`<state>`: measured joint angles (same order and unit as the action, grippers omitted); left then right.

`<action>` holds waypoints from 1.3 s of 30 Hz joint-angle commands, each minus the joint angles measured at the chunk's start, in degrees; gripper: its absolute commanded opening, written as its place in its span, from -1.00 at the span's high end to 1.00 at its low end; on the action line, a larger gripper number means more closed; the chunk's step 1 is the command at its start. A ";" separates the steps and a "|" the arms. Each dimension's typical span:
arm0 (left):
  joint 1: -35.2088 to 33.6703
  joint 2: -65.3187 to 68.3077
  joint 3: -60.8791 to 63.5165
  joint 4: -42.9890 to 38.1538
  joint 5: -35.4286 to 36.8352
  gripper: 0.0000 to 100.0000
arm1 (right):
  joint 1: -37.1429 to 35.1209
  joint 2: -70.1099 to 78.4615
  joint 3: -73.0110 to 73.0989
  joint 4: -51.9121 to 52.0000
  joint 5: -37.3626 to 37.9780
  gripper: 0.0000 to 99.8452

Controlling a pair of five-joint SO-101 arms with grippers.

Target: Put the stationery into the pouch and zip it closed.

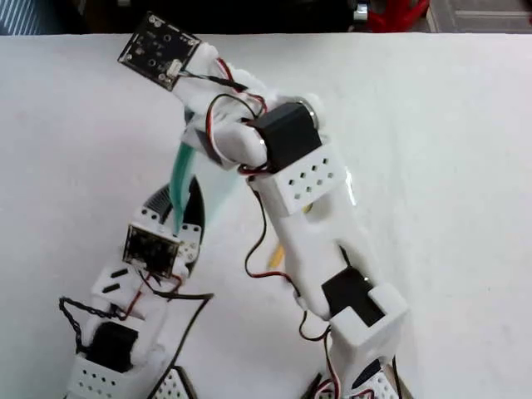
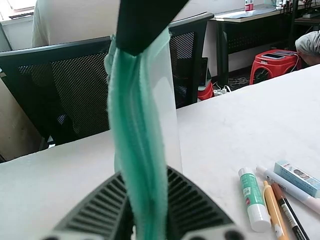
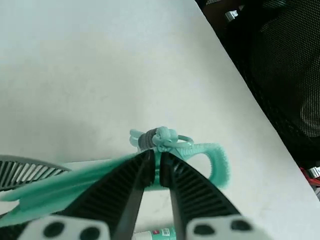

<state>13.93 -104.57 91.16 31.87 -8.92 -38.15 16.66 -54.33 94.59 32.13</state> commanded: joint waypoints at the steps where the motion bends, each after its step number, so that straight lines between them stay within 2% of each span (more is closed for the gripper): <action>1: -0.31 0.04 0.18 -0.26 0.79 0.95 | -1.71 0.57 0.26 2.42 1.41 0.96; 11: -0.40 0.04 0.18 -0.53 0.70 0.95 | -12.09 -0.66 1.05 3.91 1.58 0.96; 18: -2.42 0.04 -0.26 -0.70 1.05 0.95 | -18.77 -8.75 10.11 3.82 1.58 0.96; 21: -2.42 0.04 -0.26 -0.70 1.14 0.95 | -16.22 -11.03 11.43 3.47 2.46 0.96; 23: -2.42 0.04 -0.26 -0.44 1.14 0.95 | -11.74 -11.74 10.20 1.63 3.96 0.96; 26: -2.24 0.04 -0.26 -0.26 1.14 0.95 | -5.14 -11.74 8.62 -1.71 1.85 0.95; 33: -2.24 0.04 -0.26 -0.26 1.14 0.95 | -3.03 -12.35 8.53 -2.68 1.58 0.94; 35: -2.24 0.04 -0.26 -0.26 1.14 0.95 | -1.45 -12.44 5.89 -2.68 1.41 0.87; 39: -2.15 0.04 -0.18 -0.26 1.14 0.95 | 0.84 -12.18 4.04 -3.03 1.05 0.58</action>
<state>12.09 -104.57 91.25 31.96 -8.48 -39.38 6.29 -48.00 92.84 33.71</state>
